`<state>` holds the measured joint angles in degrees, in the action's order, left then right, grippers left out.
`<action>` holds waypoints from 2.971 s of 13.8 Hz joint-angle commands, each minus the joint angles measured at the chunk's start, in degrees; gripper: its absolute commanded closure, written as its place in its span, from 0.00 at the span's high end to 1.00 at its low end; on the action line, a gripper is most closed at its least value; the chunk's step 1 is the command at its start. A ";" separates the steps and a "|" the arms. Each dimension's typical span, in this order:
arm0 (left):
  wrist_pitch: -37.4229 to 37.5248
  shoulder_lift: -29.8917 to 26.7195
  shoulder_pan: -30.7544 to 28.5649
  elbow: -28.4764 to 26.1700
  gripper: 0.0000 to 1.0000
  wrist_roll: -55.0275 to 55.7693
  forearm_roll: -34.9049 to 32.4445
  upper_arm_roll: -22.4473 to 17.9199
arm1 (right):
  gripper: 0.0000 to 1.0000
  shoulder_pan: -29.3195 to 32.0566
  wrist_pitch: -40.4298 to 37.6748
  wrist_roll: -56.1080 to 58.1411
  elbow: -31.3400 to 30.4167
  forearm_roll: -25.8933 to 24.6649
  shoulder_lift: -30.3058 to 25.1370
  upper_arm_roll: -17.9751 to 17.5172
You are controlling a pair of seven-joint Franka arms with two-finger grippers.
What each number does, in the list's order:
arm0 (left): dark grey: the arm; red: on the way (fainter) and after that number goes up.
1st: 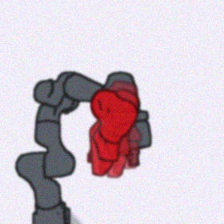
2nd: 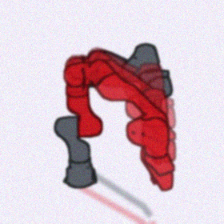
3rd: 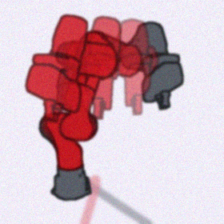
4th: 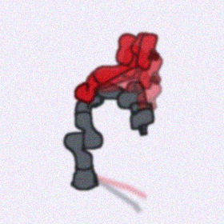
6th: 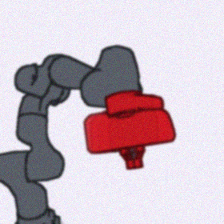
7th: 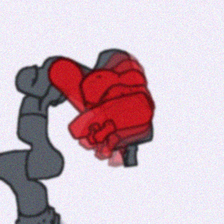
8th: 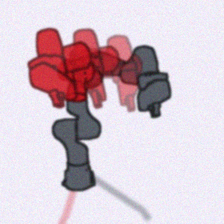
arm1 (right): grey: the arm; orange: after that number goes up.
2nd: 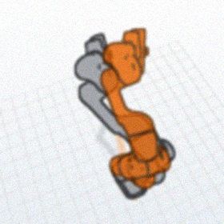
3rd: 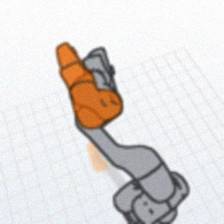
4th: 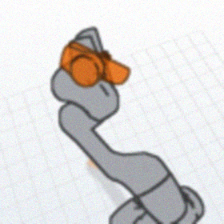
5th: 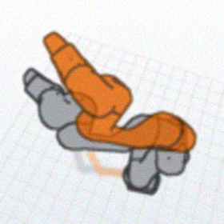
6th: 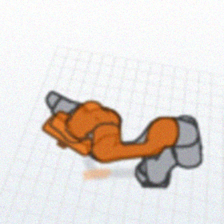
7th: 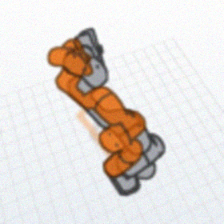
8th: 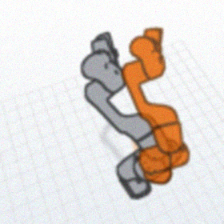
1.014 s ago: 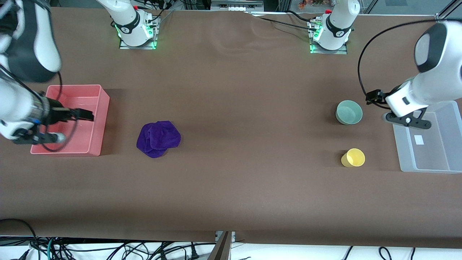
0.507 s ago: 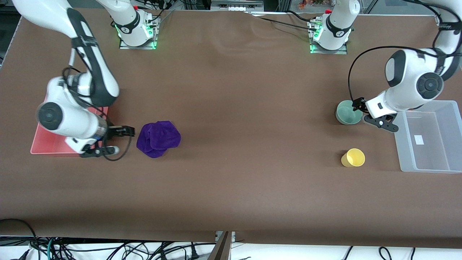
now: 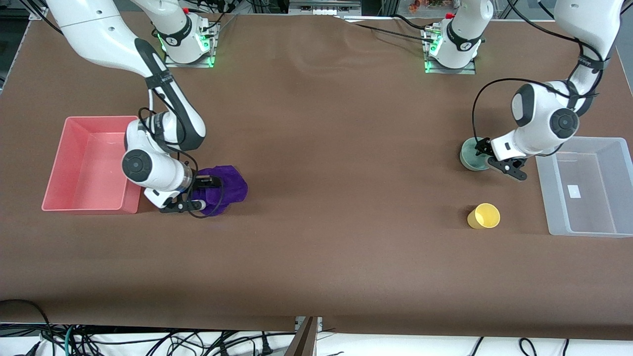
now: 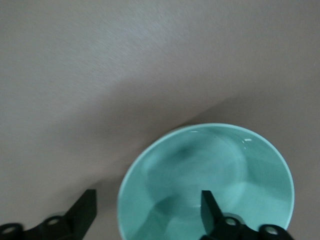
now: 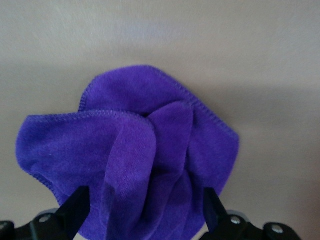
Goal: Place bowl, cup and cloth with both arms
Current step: 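Grasp the purple cloth with the right gripper while the left gripper grasps the bowl, then carry the cloth into the pink bin while the left gripper moves the bowl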
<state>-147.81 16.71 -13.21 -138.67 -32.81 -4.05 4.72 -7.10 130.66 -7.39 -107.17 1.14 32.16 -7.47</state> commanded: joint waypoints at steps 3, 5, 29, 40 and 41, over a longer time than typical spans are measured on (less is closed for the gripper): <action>-1.07 -1.16 -0.23 -0.72 0.00 -1.56 -0.61 0.38 | 0.06 0.33 0.30 -0.43 -0.85 0.53 0.80 -0.09; -0.98 -1.33 -0.23 -0.37 0.00 -1.65 -0.61 0.38 | 0.00 0.33 -0.40 -0.35 -0.68 0.53 0.89 -0.09; 26.63 28.36 -23.34 56.93 0.00 -28.10 -1.40 -0.67 | 0.00 5.16 -43.24 44.82 19.30 -3.77 -3.33 27.50; 44.45 13.26 -11.07 57.37 0.92 -16.45 -1.49 1.09 | 1.00 5.87 -34.33 44.48 14.24 -0.54 -2.27 28.12; 44.46 13.26 -8.35 57.37 0.91 -11.36 -1.40 1.17 | 1.00 5.87 -35.90 44.48 16.70 0.61 -3.32 28.38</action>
<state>-103.92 30.86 -25.93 -79.82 -51.21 -4.92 6.51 -1.36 97.01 36.50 -94.07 -0.46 31.27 20.32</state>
